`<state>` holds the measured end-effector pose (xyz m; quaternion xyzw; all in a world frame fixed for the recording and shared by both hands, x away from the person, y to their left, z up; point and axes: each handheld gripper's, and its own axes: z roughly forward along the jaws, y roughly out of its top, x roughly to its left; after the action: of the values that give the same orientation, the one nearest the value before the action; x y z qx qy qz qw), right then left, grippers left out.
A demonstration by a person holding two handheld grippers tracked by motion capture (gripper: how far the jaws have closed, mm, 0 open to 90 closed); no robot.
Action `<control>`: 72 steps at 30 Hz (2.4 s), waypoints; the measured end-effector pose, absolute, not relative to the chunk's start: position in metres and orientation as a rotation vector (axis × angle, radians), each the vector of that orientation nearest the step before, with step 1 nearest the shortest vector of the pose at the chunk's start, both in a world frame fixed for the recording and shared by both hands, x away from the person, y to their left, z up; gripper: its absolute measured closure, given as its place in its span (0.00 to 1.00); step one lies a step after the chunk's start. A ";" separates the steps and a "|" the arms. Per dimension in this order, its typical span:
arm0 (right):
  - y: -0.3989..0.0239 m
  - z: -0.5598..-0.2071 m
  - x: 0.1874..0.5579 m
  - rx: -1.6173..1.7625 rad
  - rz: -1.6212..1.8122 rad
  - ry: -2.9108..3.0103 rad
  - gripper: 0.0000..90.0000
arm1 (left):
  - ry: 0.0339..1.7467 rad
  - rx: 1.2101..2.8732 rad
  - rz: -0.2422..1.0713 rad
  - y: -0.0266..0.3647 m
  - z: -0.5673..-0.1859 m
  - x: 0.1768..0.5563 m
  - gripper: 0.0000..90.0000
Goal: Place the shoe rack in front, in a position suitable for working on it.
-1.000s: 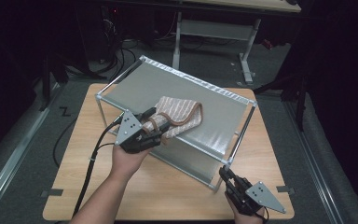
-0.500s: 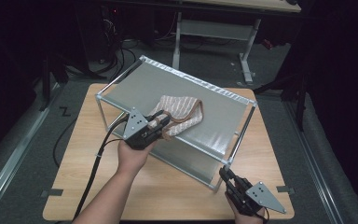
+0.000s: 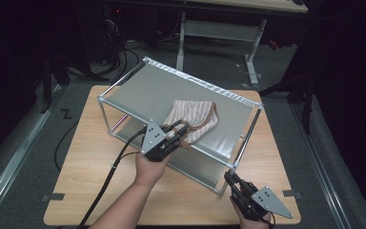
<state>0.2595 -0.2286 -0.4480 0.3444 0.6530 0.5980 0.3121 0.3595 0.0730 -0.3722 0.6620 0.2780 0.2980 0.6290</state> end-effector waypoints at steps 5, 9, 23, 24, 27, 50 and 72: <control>-0.229 -0.448 0.259 0.909 1.578 1.722 0.89 | 0.607 1.485 0.657 0.055 -0.375 0.351 0.82; -0.228 -0.448 0.259 0.909 1.577 1.723 0.89 | 0.576 1.460 0.630 0.041 -0.378 0.342 0.80; -0.228 -0.448 0.258 0.905 1.579 1.724 0.89 | 0.519 1.424 0.566 -0.003 -0.380 0.314 0.75; -0.228 -0.448 0.258 0.906 1.580 1.724 0.89 | 0.514 1.427 0.573 -0.005 -0.380 0.313 0.75; -0.228 -0.448 0.258 0.906 1.579 1.723 0.89 | 0.520 1.439 0.598 -0.009 -0.380 0.309 0.77; -0.229 -0.448 0.256 0.916 1.571 1.723 0.90 | 0.777 1.415 0.813 0.091 -0.379 0.367 0.83; -0.266 -0.448 0.236 0.998 1.489 1.622 0.90 | 0.918 1.334 0.948 0.181 -0.380 0.382 0.83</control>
<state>0.2361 -0.2659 -0.4477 0.3861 0.6276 0.5759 0.3542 0.3822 0.1810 -0.3796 0.5732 0.3947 0.4073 0.5914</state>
